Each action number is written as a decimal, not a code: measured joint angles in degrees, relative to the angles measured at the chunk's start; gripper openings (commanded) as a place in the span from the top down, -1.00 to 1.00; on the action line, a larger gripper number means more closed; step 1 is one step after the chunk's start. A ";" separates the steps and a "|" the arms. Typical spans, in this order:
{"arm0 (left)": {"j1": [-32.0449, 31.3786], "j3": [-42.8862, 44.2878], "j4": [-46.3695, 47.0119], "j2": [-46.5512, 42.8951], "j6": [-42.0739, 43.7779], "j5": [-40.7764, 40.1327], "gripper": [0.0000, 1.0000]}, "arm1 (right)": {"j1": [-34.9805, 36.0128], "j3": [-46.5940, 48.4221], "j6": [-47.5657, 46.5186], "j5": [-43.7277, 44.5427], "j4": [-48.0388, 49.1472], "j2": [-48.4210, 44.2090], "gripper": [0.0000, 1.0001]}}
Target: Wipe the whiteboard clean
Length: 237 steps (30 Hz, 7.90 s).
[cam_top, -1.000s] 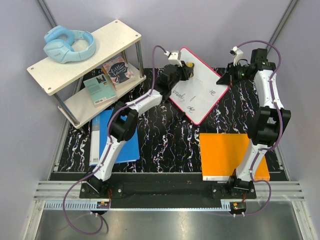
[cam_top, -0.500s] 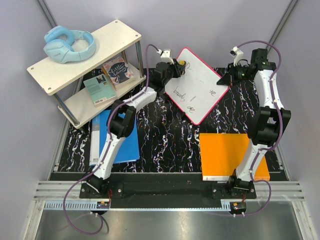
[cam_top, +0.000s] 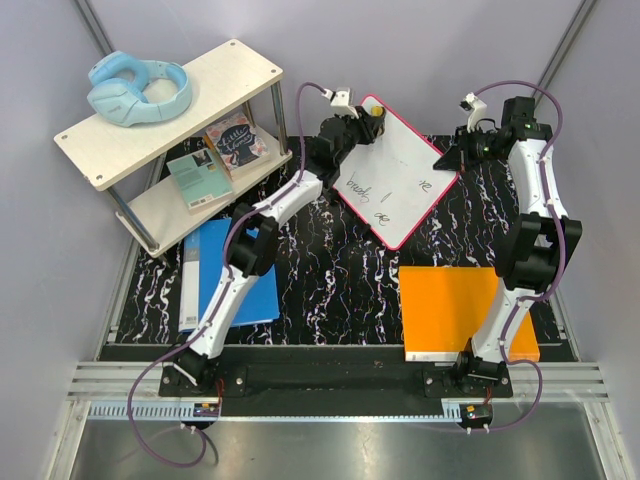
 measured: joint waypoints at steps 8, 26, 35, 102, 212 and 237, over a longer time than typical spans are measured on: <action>-0.48 1.44 1.51 0.92 -0.07 -3.21 1.00 | 0.02 0.15 -0.39 -0.44 0.02 0.17 1.00; 1.14 -4.31 -1.03 -0.61 1.40 -6.19 1.00 | 0.11 0.20 -0.39 0.28 0.09 0.39 1.00; 0.79 -5.38 -1.16 -1.64 11.78 5.60 1.00 | 0.11 0.20 -0.42 0.90 -0.37 0.39 1.00; -13.73 -15.43 -18.51 -13.51 33.88 -0.76 1.00 | 0.72 0.74 -1.81 1.81 0.24 1.05 1.00; 1.33 -53.48 16.39 -18.78 -44.46 -10.32 1.00 | 2.03 4.22 -7.85 -0.42 -5.92 1.20 1.00; 3.23 -54.95 18.40 -17.42 -54.97 -13.73 1.00 | 2.23 4.22 -8.41 -0.96 -6.25 0.98 1.00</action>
